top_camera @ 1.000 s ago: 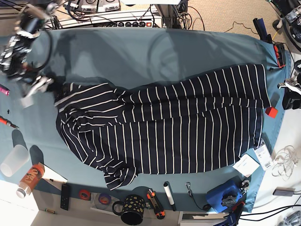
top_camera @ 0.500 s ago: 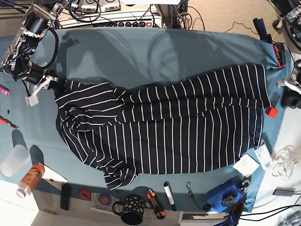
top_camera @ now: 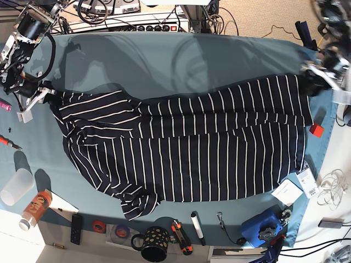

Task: Layout the t-shirt on the table in an organized manner, then fold the t-shirt properly
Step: 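Hold the folded edge with both grippers and drag it toward the collar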

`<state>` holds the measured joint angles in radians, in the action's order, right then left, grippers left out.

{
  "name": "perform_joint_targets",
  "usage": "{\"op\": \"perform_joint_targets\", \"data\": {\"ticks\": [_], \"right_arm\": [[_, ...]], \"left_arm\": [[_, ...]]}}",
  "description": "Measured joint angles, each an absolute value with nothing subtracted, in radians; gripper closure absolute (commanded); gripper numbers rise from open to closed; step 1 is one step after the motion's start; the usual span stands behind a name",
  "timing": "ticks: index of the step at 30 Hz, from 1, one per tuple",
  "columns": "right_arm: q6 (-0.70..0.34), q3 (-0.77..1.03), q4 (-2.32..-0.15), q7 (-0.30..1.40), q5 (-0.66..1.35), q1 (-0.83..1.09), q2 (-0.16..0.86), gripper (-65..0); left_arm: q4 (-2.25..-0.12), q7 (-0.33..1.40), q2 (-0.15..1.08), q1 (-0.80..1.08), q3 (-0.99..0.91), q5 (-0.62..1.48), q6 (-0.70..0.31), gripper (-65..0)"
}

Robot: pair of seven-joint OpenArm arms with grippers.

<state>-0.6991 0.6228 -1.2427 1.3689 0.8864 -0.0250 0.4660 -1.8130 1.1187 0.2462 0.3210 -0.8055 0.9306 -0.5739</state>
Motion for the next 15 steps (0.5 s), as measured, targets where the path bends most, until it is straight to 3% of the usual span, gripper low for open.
{"op": "perform_joint_targets", "data": {"ticks": [2,8,11,15], "right_arm": [[-0.699,0.623,-1.243,1.369,0.886,-0.025,0.466,0.0],[-0.699,0.623,-1.243,1.376,0.875,-0.025,0.466,0.0],[-0.699,0.623,-1.243,1.377,0.856,-0.025,0.466,0.0],[-0.699,0.623,-1.243,1.376,0.853,-0.025,0.466,0.0]], "left_arm": [[-1.805,1.113,0.235,0.321,-0.770,0.852,-0.574,-26.7],[-1.775,0.934,0.231,0.318,-0.731,0.718,-0.366,-26.7],[-1.775,0.963,0.231,0.318,-0.731,0.647,-0.348,-26.7],[-1.775,1.091,0.228,0.321,-0.731,0.722,-0.350,-26.7]]}}
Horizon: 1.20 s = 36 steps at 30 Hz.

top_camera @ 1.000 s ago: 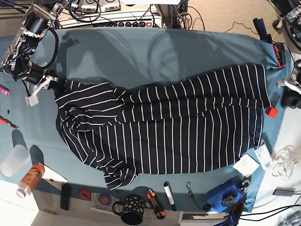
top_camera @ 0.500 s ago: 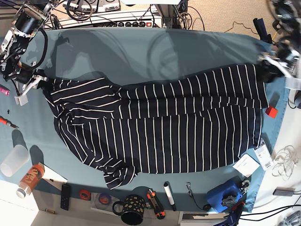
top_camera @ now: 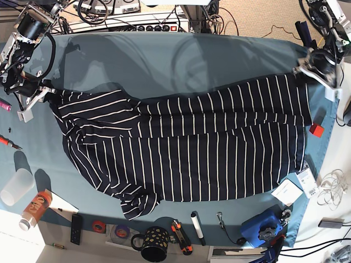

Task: Layout the t-shirt on the table in an organized manner, then fold the t-shirt properly
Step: 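Hold the folded edge with both grippers and drag it toward the collar, then pull the folded edge further with both grippers and release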

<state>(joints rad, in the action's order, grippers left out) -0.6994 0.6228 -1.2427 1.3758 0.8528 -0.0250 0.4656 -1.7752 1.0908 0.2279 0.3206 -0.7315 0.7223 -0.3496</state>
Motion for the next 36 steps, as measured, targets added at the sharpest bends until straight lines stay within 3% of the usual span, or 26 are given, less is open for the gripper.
{"op": "perform_joint_targets", "data": {"ticks": [8,14,17,21,26,32,36], "right_arm": [[-0.699,0.622,-1.243,1.375,0.852,-0.025,0.466,0.0],[-0.699,0.623,-1.243,1.376,0.852,-0.025,0.466,0.0],[-0.699,0.622,-1.243,1.377,0.850,-0.025,0.466,0.0],[-0.699,0.623,-1.243,1.388,0.849,-0.025,0.466,0.0],[-0.699,0.621,-1.242,1.394,0.853,-0.025,0.484,0.0],[-0.700,0.621,-1.242,1.401,0.857,-0.025,0.596,0.0],[-0.700,0.621,-1.242,1.411,0.873,-0.025,0.617,0.0]], "left_arm": [[-1.752,1.068,0.217,0.320,-0.731,0.695,-0.326,-26.7],[-1.617,1.010,0.234,0.303,-0.741,0.831,-0.355,-24.8],[-1.595,1.008,0.239,0.302,-0.741,0.846,-0.391,-17.6],[-1.591,1.037,0.245,0.301,-0.745,0.886,-0.412,0.0],[-1.590,1.039,0.245,0.301,-0.746,0.888,-0.412,0.0],[-1.585,1.066,0.262,0.304,-0.745,0.900,-0.445,0.0],[-1.583,1.078,0.274,0.305,-0.741,0.904,-0.445,0.0]]}}
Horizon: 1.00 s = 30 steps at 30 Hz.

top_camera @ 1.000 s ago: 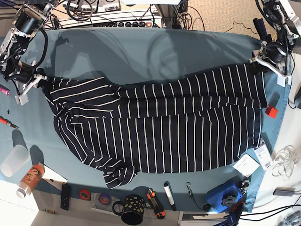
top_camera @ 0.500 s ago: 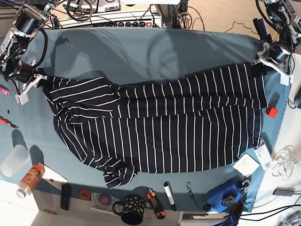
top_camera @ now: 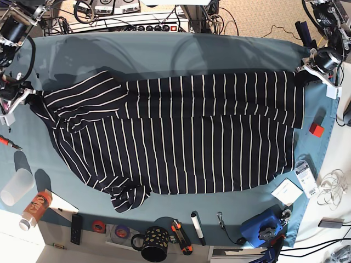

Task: Layout the t-shirt on the table in an organized manner, then fold the t-shirt properly
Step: 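Pull the folded edge further with both grippers and release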

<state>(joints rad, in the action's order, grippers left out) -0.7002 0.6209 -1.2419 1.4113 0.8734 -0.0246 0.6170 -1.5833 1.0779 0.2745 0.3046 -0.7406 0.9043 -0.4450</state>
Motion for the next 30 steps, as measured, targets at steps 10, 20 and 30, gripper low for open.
{"op": "perform_joint_targets", "data": {"ticks": [10,20,30], "right_arm": [[-0.700,0.621,-1.242,1.407,0.983,0.095,0.623,0.0],[-0.700,0.621,-1.242,1.400,1.019,0.222,0.626,0.0],[-0.700,0.621,-1.243,1.402,1.107,0.252,0.691,0.0]], "left_arm": [[-1.579,1.127,0.286,0.305,-0.740,0.912,-0.466,0.0],[-1.600,1.156,0.305,0.342,-0.738,0.928,-0.474,0.0],[-1.617,1.229,0.385,0.441,-0.727,1.027,-0.479,0.0]]}}
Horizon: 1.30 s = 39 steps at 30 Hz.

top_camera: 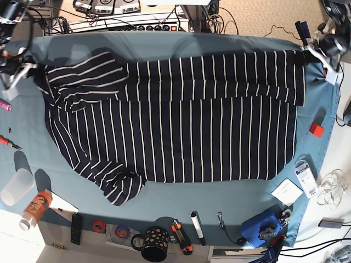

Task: Layout the t-shirt on the table in an organized manner, then fold the t-shirt properly
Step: 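Pull the folded edge further with both grippers and release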

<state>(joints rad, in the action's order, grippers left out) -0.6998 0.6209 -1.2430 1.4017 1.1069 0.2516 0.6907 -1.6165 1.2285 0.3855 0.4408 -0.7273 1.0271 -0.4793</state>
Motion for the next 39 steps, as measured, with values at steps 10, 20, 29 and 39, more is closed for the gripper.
{"op": "perform_joint_targets", "data": {"ticks": [10,20,29,39], "right_arm": [[-0.700,0.621,-1.243,1.401,1.176,0.360,0.715,0.0],[-0.700,0.621,-1.243,1.398,1.194,0.434,0.705,0.0],[-0.700,0.621,-1.243,1.398,1.194,0.430,0.695,-3.3],[-0.697,0.622,-1.243,1.409,1.273,0.432,0.732,-19.8]], "left_arm": [[-1.617,1.230,0.394,0.452,-0.727,1.030,-0.494,0.0],[-1.617,1.238,0.397,0.458,-0.728,1.028,-0.530,0.0],[-1.617,1.254,0.397,0.458,-0.728,1.033,-0.552,-15.7],[-1.619,1.242,0.421,0.457,-0.729,1.039,-0.538,-25.6]]}}
